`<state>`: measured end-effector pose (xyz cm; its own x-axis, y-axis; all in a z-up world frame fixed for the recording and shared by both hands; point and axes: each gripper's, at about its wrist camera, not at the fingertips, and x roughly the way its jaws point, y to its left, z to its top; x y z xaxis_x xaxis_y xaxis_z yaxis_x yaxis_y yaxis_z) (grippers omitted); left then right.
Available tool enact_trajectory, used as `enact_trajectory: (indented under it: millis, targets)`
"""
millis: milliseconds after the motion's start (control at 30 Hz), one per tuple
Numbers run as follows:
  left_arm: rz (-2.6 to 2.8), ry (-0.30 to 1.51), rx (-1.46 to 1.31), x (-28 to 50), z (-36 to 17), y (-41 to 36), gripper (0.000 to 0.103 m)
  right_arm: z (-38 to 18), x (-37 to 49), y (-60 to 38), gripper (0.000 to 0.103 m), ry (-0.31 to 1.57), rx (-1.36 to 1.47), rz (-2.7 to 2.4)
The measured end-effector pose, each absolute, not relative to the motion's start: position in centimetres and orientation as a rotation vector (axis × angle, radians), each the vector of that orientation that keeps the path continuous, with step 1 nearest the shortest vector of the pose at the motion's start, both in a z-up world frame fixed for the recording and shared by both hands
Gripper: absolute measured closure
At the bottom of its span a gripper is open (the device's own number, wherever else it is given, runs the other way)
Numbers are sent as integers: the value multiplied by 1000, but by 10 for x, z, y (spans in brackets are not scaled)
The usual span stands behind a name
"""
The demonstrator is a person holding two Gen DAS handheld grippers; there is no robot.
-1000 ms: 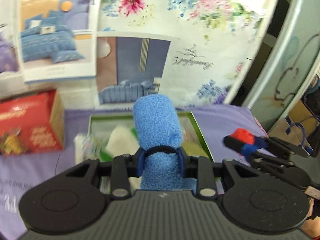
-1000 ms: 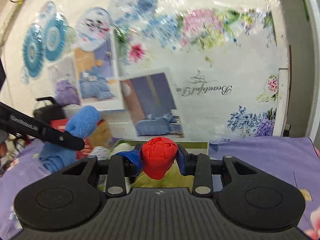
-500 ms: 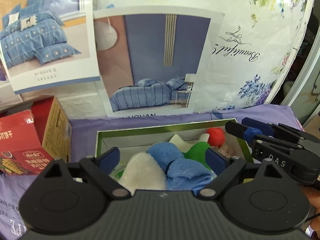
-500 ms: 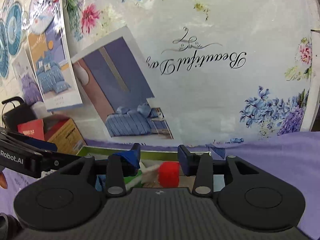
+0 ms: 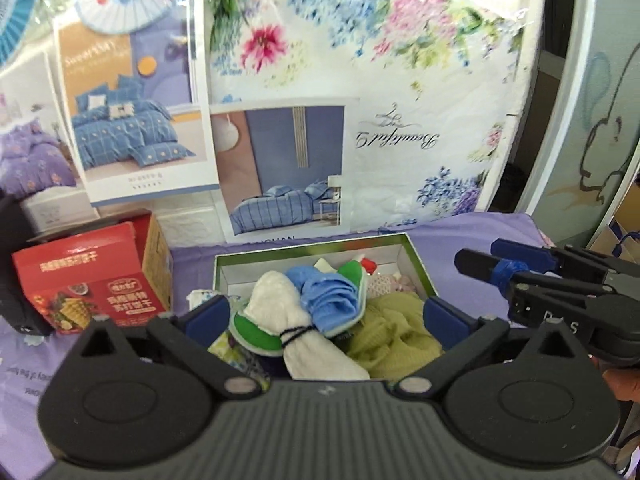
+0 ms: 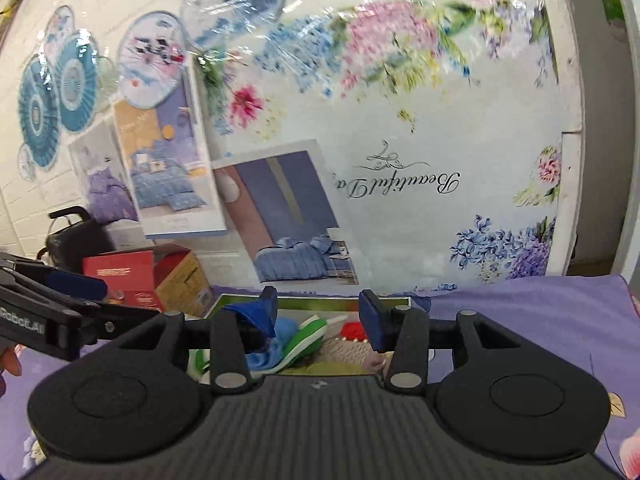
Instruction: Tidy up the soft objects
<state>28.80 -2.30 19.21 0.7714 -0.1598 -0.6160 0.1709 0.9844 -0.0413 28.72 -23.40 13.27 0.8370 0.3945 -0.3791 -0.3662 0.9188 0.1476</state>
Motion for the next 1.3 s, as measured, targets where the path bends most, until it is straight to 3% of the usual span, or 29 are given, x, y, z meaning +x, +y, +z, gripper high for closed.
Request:
enact_trajectory:
  millis: [300, 933, 1300]
  targets:
    - [-128, 573, 17, 190, 194, -7, 0, 134, 190, -230, 72, 405, 130, 249]
    - [59, 687, 19, 116, 38, -10, 0, 22, 70, -212, 70, 452, 254, 137]
    - [111, 629, 45, 77, 16, -15, 0, -17, 46, -208, 68, 529, 186, 47]
